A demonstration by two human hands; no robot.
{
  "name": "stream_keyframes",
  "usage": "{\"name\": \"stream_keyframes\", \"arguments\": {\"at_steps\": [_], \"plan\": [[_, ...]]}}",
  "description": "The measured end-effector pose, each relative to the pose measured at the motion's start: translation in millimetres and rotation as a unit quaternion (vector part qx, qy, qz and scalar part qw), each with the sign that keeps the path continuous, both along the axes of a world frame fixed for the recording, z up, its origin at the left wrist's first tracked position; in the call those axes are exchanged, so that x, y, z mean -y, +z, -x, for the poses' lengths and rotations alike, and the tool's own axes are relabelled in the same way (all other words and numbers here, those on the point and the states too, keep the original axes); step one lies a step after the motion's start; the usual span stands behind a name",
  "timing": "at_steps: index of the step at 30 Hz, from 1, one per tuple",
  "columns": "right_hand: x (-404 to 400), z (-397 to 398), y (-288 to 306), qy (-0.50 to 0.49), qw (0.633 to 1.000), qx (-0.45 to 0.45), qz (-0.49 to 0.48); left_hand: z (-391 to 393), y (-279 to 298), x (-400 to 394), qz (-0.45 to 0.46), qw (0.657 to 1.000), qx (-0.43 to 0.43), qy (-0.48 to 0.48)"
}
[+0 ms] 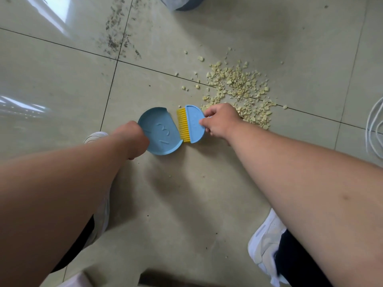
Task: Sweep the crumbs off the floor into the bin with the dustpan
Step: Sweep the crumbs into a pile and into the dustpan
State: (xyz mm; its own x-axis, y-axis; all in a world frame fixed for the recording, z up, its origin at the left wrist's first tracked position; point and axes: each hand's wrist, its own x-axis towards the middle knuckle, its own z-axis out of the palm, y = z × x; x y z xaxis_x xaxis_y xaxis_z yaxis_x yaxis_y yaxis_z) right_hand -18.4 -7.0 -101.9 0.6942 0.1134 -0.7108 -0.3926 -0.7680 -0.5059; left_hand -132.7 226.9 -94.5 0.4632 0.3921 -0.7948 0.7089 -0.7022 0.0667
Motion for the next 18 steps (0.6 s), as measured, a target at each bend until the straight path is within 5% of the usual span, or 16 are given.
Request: {"name": "stream_keyframes", "arguments": {"at_steps": [10,14,18], "plan": [[43.4,-46.4,10.8,-0.031,0.987,0.080,0.133,-28.3,1.7,-2.7,-0.007,0.999,-0.025,-0.021],[70.8,-54.6,25.8,-0.070,0.997,-0.021,0.030,-31.4,2.8,-8.5,0.027,0.999,-0.015,-0.024],[66.2,-55.6,29.5,-0.172,0.983,-0.032,-0.048,-15.7,2.7,-28.4,0.027,1.000,-0.002,-0.003]]}}
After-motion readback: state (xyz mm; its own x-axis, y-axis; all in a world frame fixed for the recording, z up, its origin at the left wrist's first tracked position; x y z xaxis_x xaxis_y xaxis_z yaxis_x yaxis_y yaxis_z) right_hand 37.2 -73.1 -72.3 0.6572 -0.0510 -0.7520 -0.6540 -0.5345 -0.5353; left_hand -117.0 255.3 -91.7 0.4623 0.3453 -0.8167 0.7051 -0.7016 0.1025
